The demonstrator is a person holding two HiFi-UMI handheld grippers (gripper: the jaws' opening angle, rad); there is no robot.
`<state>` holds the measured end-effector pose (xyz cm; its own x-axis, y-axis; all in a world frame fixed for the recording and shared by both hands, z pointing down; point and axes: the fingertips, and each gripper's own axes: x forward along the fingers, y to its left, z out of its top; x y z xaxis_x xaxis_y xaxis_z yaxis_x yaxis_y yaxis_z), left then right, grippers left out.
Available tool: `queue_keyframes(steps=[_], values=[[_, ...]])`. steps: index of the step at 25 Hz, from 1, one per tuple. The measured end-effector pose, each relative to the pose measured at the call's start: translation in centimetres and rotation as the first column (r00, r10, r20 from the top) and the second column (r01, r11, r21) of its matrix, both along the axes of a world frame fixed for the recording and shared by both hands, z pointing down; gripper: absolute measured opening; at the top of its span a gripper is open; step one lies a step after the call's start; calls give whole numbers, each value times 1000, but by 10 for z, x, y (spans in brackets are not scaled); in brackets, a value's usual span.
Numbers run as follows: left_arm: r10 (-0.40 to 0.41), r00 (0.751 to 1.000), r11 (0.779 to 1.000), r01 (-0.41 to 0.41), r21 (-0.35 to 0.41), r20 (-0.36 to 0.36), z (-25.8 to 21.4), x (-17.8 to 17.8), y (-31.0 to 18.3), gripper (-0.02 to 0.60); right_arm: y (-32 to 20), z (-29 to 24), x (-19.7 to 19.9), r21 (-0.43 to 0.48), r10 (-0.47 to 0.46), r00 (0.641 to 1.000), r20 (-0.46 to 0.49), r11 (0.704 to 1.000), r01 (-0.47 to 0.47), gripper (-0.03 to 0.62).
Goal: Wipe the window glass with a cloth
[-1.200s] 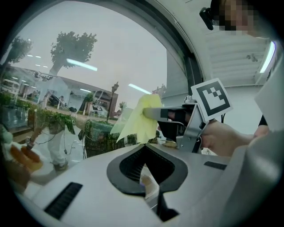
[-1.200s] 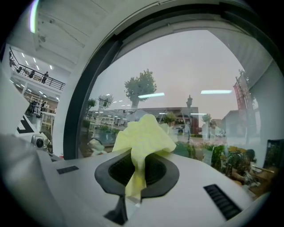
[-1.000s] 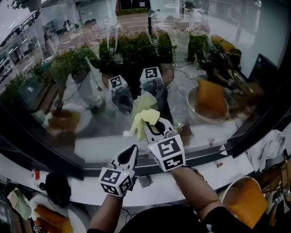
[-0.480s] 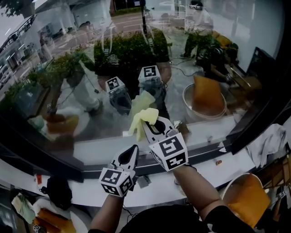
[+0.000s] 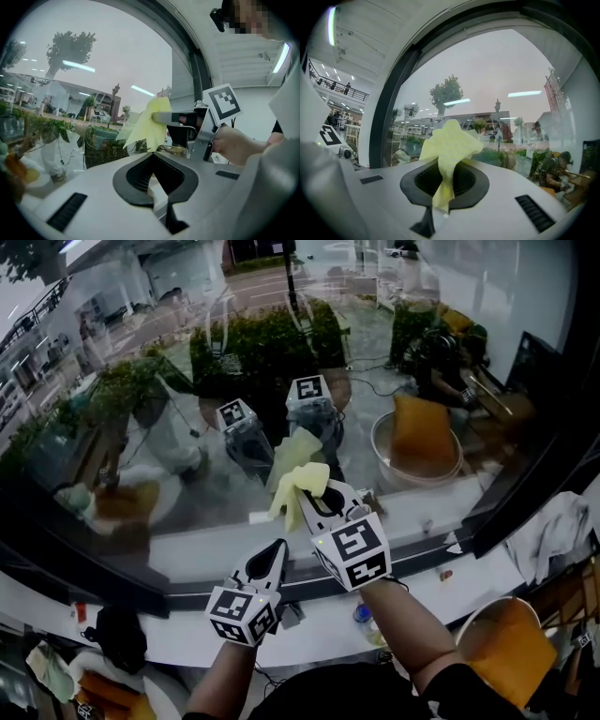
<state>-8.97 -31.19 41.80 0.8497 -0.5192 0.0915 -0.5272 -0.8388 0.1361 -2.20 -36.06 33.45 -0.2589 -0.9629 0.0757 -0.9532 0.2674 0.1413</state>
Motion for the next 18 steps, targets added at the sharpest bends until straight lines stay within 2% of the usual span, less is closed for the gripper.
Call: queue_keyframes(steps=[2, 4, 9, 18], values=[[3, 1000, 1000, -3, 1, -1, -1, -2, 2, 8, 2, 0, -1, -3, 4, 1000, -2, 1000, -4, 43], [4, 1000, 1000, -4, 2, 1, -2, 12, 9, 8, 9, 0, 15, -5, 7, 1000, -1, 1000, -7, 43], [4, 1000, 1000, -4, 3, 18, 7, 95, 27, 8, 27, 10, 105, -5, 17, 1000, 18, 1000, -17, 43], [39, 999, 999, -39, 9, 26, 3, 132, 39, 8, 40, 11, 149, -13, 52, 998, 19, 999, -52, 43]])
